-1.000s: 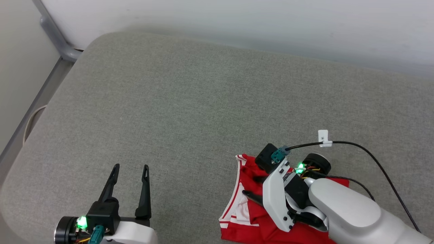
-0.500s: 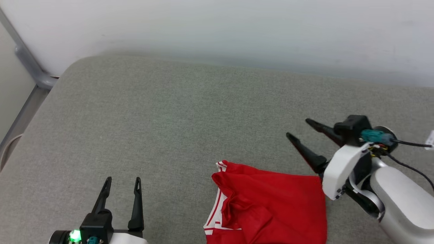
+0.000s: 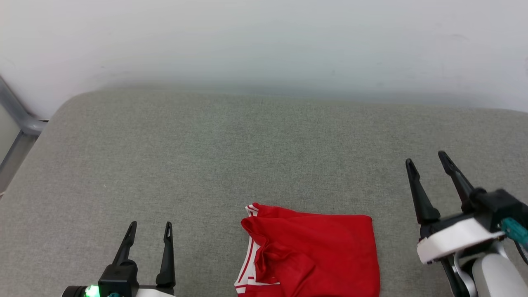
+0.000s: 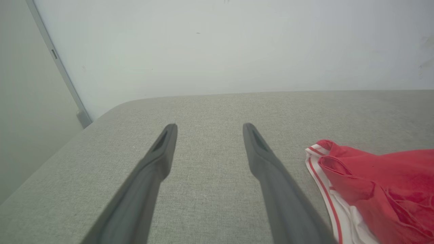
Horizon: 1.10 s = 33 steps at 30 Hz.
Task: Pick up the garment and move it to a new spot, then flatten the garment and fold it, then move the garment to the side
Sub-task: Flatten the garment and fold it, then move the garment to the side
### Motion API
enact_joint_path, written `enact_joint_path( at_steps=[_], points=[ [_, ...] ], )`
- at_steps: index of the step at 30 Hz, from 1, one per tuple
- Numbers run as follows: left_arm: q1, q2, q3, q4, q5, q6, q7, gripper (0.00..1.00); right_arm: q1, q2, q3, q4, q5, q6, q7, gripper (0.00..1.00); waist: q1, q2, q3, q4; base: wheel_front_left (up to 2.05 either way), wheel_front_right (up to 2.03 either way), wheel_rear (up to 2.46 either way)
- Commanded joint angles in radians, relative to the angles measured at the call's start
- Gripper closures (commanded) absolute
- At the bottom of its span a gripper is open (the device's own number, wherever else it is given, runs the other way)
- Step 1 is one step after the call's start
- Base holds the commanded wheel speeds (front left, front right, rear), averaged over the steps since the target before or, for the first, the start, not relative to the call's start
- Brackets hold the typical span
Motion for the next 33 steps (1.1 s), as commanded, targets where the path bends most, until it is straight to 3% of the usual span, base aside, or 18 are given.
enact_joint_path(
  at_steps=[1,7,13,33],
  points=[
    [0.01,0.004,0.003,0.0,-0.002,0.001,-0.002,0.0,0.035,0.021,-0.023,-0.023,-0.023,-0.001,-0.008,0.0,0.0,0.0,-0.007,-0.003,0.0,0.0,0.0],
    [0.018,0.007,0.006,-0.011,-0.005,-0.006,-0.002,0.0,0.166,0.111,-0.121,-0.125,-0.081,-0.001,-0.018,0.0,0.0,0.0,-0.027,-0.004,0.0,0.0,0.0],
    [0.028,0.006,-0.007,-0.023,0.004,-0.006,-0.002,0.0,0.272,0.151,-0.155,-0.191,-0.082,-0.001,-0.019,0.0,0.0,0.0,-0.04,0.002,0.0,0.0,0.0],
    [0.064,0.014,-0.03,-0.038,0.007,0.005,-0.002,0.0,0.373,0.165,-0.162,-0.223,-0.033,-0.001,-0.02,0.0,0.0,0.0,-0.052,0.012,0.0,0.0,0.0]
  ],
)
